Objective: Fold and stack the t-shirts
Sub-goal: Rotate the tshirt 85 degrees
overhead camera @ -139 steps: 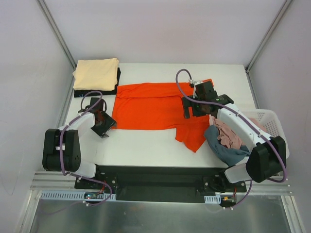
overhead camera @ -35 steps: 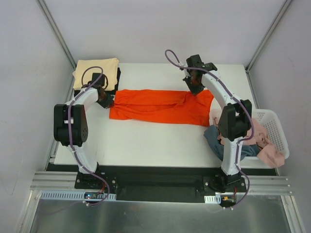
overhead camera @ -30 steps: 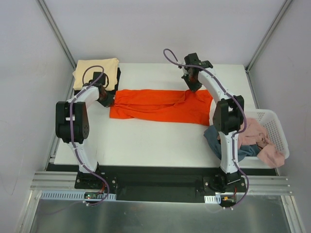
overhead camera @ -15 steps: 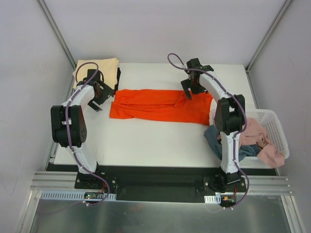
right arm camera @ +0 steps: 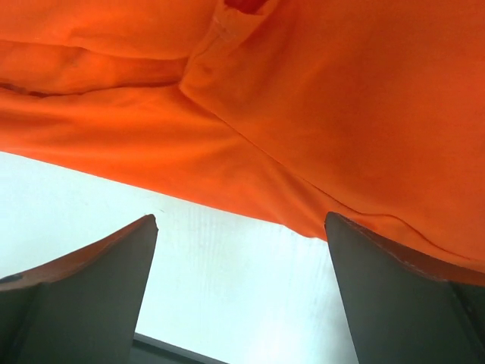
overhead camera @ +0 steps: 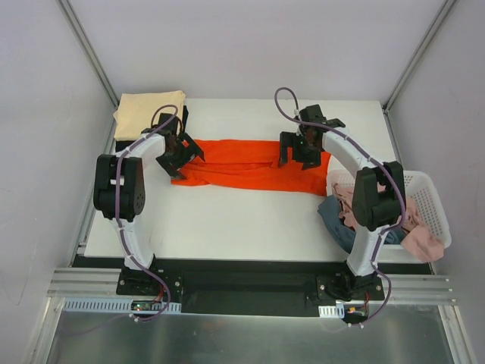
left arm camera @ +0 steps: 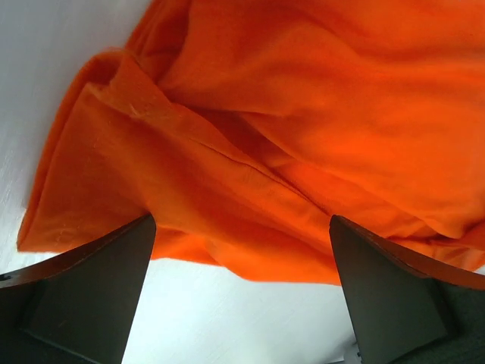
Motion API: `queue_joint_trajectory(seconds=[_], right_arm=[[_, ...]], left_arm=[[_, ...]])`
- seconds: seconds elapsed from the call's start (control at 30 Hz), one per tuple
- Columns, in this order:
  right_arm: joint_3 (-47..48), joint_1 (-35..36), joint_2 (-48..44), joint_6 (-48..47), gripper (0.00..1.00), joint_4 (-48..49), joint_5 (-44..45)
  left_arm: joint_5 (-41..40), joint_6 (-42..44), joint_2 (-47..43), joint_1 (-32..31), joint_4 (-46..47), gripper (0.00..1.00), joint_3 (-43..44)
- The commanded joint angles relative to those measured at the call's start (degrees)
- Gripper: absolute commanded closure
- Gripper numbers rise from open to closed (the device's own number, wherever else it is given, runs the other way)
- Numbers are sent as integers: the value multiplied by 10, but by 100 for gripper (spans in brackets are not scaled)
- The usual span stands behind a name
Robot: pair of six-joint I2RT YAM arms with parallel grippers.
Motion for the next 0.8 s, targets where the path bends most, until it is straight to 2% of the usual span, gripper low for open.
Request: queue_joint_trajectory(seconds=[0.0, 0.2, 0.33, 0.5, 0.63, 0.77], right_arm=[[3, -3, 36, 71, 3, 32, -59], [28, -31, 98, 87, 3, 26, -54], [105, -38, 158, 72, 3, -19, -45], [192, -40, 220, 70, 3, -60, -21], [290, -44, 275, 70, 3, -94, -25], [385, -45, 335, 66, 3, -103, -44]], left_arm=[[-8, 11, 26, 6, -2, 1, 16], [-14, 22, 37, 45, -3, 1, -34], [-16, 43, 15, 63, -4, 1, -87], [26, 41, -29, 63, -1, 1, -148], [28, 5, -99, 55, -3, 1, -229], [34, -50, -149, -7, -3, 1, -292]])
